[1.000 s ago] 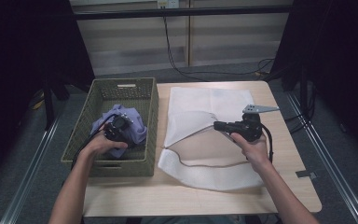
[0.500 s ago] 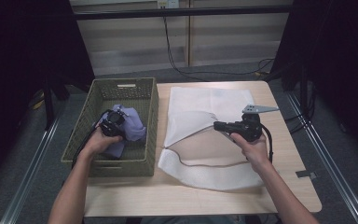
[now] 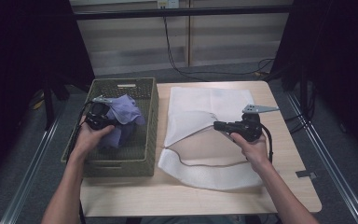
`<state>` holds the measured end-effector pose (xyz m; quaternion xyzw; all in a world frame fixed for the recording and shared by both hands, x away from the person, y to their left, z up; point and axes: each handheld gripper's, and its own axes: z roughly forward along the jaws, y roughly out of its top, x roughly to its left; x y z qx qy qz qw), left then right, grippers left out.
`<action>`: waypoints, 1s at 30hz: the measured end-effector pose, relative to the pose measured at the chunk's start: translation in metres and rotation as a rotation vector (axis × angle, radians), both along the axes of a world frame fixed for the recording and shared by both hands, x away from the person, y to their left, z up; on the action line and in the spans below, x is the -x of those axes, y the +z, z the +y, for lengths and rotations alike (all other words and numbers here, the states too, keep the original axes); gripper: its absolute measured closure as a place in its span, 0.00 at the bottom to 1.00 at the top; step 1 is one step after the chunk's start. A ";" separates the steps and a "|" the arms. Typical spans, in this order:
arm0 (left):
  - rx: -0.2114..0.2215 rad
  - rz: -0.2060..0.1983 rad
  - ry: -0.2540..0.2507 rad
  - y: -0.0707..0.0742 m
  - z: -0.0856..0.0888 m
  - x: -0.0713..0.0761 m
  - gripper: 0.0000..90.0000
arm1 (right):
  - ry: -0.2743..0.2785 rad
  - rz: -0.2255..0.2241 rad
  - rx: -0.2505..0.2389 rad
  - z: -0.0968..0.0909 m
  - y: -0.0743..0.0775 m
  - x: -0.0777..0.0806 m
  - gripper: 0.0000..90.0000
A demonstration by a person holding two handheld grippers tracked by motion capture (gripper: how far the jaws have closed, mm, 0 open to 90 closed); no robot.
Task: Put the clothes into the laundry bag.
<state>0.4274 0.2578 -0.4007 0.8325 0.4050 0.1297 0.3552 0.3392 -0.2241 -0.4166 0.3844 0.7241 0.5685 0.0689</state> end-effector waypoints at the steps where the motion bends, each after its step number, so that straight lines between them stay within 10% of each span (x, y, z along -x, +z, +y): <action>1: 0.003 -0.012 0.008 0.003 0.001 0.002 0.92 | -0.001 -0.001 -0.001 0.000 0.000 0.000 0.99; 16: 0.255 -0.195 0.008 0.036 0.015 0.031 0.92 | -0.005 -0.009 -0.009 -0.002 0.002 0.001 0.99; 30: 0.352 -0.281 0.044 0.057 0.035 0.041 0.92 | 0.002 -0.019 -0.013 0.000 0.000 0.003 0.99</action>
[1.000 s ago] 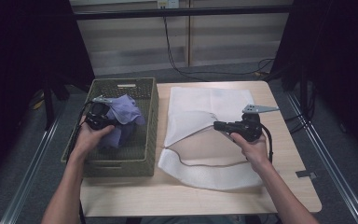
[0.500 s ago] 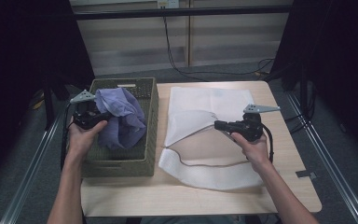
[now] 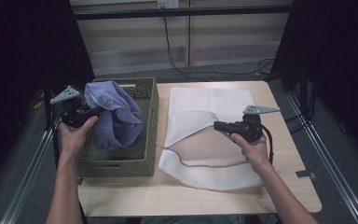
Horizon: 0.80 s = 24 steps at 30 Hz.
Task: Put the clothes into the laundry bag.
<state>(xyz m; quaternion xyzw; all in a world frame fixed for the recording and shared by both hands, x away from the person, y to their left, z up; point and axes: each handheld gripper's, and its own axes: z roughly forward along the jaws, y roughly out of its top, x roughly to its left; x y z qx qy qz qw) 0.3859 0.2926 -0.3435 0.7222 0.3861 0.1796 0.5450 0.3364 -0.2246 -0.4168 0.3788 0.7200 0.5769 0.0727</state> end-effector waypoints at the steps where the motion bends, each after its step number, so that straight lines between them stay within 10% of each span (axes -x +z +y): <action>1: 0.010 -0.004 -0.001 0.001 0.002 0.001 0.92 | 0.001 -0.002 0.002 0.000 0.000 0.000 0.99; 24: 0.094 -0.125 0.007 0.040 0.021 0.025 0.92 | 0.007 -0.001 0.008 0.001 -0.001 0.000 0.99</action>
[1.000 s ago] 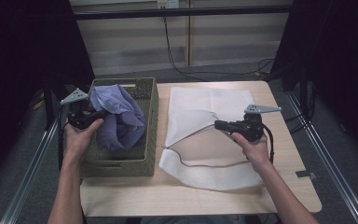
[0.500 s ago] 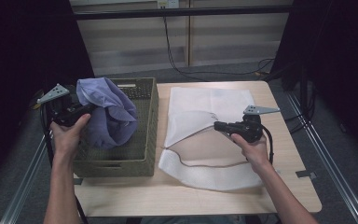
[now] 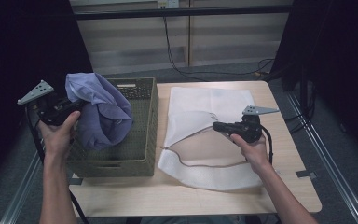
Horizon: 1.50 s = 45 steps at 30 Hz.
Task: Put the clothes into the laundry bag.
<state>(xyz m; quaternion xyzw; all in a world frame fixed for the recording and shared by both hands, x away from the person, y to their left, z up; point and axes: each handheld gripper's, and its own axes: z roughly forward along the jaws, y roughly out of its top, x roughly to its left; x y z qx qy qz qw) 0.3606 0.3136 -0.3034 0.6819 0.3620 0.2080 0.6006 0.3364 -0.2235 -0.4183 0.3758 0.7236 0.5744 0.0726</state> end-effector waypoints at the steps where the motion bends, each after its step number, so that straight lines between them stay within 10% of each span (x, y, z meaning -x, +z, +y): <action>1: 0.002 -0.006 -0.008 0.002 0.000 0.001 0.92 | 0.001 -0.002 0.000 0.000 0.000 0.000 0.99; 45: 0.020 -0.206 -0.070 0.096 -0.031 0.035 0.92 | -0.009 -0.002 0.000 -0.002 -0.001 0.001 0.99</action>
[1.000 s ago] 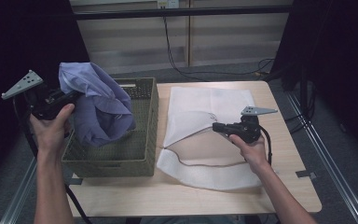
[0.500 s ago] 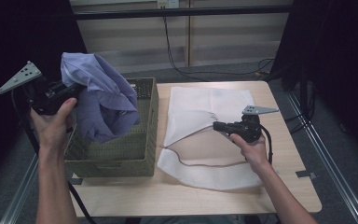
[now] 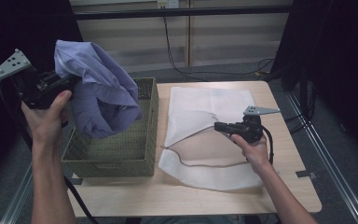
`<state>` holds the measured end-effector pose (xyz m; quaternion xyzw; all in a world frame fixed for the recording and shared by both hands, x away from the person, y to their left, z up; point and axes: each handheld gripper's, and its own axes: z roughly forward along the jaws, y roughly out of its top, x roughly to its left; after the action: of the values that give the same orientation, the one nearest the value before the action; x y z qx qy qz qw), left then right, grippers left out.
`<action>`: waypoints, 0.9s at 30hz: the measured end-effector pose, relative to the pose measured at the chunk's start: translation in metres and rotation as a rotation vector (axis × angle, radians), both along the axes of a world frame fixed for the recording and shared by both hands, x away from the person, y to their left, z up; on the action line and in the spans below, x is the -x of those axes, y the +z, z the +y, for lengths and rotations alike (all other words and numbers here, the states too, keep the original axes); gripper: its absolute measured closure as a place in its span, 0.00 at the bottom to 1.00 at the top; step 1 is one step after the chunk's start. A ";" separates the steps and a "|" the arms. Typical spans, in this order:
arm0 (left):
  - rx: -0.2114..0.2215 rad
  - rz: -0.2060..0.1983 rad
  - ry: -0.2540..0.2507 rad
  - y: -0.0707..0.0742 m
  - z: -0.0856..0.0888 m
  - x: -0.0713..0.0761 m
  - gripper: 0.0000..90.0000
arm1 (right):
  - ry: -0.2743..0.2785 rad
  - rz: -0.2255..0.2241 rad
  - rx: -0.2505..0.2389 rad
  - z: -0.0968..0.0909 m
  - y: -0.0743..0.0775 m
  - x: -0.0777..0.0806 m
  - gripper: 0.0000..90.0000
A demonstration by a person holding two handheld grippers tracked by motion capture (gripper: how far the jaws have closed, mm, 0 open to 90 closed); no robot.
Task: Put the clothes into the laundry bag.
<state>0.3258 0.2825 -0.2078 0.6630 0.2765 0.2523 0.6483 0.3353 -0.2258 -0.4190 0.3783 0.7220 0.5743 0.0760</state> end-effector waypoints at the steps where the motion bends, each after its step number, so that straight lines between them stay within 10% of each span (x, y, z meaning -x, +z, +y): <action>1: 0.007 0.001 -0.007 0.001 0.000 0.001 0.92 | -0.001 0.001 -0.002 0.000 0.000 0.000 0.99; 27: 0.043 -0.098 -0.102 0.040 -0.027 0.037 0.91 | 0.007 0.011 -0.003 0.002 -0.001 -0.001 0.99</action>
<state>0.2889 0.2559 -0.1678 0.6489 0.2156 0.2450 0.6873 0.3359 -0.2238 -0.4199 0.3791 0.7228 0.5737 0.0692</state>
